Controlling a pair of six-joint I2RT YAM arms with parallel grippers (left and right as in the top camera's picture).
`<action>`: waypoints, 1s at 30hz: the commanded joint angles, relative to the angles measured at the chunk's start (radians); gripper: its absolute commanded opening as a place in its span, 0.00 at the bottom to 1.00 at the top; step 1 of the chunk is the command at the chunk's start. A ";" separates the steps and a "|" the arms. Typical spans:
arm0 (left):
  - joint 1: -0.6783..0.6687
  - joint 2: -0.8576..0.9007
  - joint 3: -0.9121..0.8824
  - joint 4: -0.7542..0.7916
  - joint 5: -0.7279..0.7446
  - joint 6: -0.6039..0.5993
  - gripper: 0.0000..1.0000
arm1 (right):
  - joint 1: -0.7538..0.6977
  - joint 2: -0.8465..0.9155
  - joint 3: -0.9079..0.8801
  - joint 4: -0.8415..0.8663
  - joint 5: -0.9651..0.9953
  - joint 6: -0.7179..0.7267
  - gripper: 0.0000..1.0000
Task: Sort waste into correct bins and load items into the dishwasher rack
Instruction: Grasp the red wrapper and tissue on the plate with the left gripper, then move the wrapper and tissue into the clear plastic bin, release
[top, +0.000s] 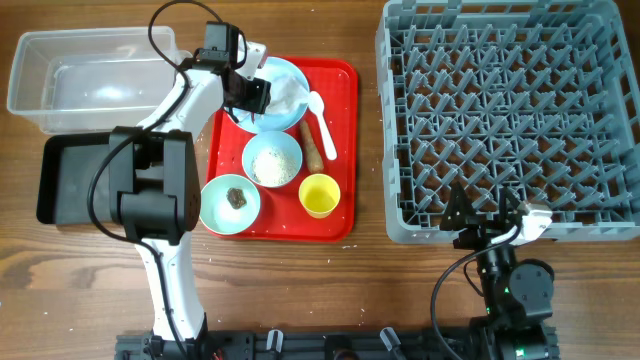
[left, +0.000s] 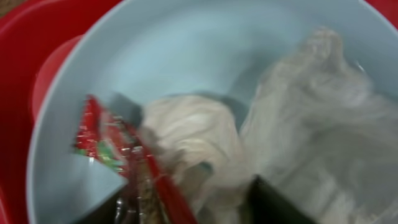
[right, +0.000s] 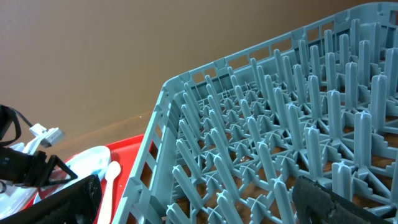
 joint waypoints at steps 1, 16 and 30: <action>-0.010 0.041 -0.002 -0.011 0.013 0.001 0.10 | 0.005 -0.006 0.002 0.005 -0.016 -0.018 1.00; 0.022 -0.355 0.056 -0.048 -0.099 -0.218 0.04 | 0.005 -0.006 0.002 0.005 -0.016 -0.018 1.00; 0.341 -0.195 0.055 -0.034 -0.400 -0.374 0.04 | 0.005 -0.006 0.002 0.005 -0.016 -0.018 1.00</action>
